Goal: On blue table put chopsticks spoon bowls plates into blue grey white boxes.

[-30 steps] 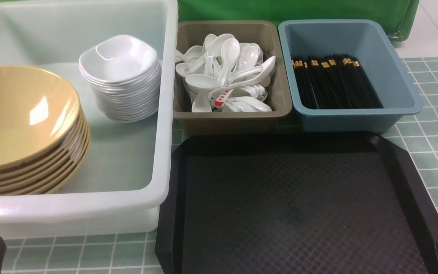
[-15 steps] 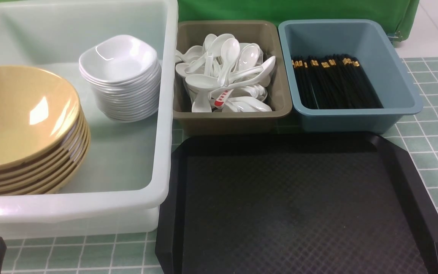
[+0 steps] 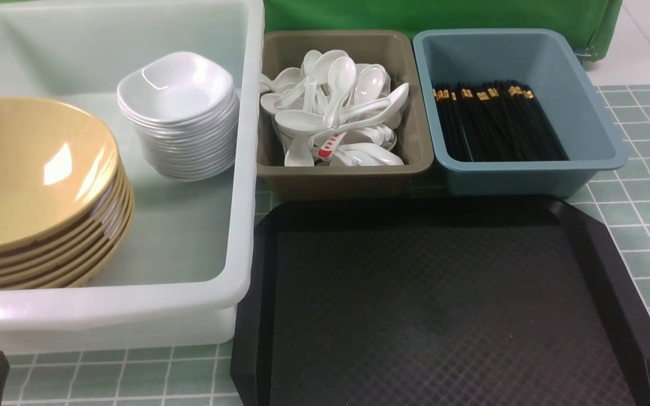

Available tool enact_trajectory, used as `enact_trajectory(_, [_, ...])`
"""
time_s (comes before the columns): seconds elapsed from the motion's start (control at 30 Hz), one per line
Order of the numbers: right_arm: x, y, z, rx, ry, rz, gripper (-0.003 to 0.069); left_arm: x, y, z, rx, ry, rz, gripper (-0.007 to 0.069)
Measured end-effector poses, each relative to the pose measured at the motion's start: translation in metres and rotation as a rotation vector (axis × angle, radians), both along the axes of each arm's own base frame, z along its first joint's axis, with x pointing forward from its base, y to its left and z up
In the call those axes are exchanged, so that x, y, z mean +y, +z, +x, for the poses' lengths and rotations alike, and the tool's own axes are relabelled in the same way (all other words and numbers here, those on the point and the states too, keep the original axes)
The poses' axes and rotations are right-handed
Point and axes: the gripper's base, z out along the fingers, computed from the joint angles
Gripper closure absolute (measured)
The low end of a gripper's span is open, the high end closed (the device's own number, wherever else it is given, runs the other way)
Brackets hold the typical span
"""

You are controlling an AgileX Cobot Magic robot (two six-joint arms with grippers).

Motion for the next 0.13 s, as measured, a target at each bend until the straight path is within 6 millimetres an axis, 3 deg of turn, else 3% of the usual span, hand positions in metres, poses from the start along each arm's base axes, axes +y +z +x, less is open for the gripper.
enact_trajectory(0.13, [0.0,0.0,0.0,0.0,0.0,0.0,0.0551,0.0,0.0,0.0,0.0,0.0,0.0,0.0638])
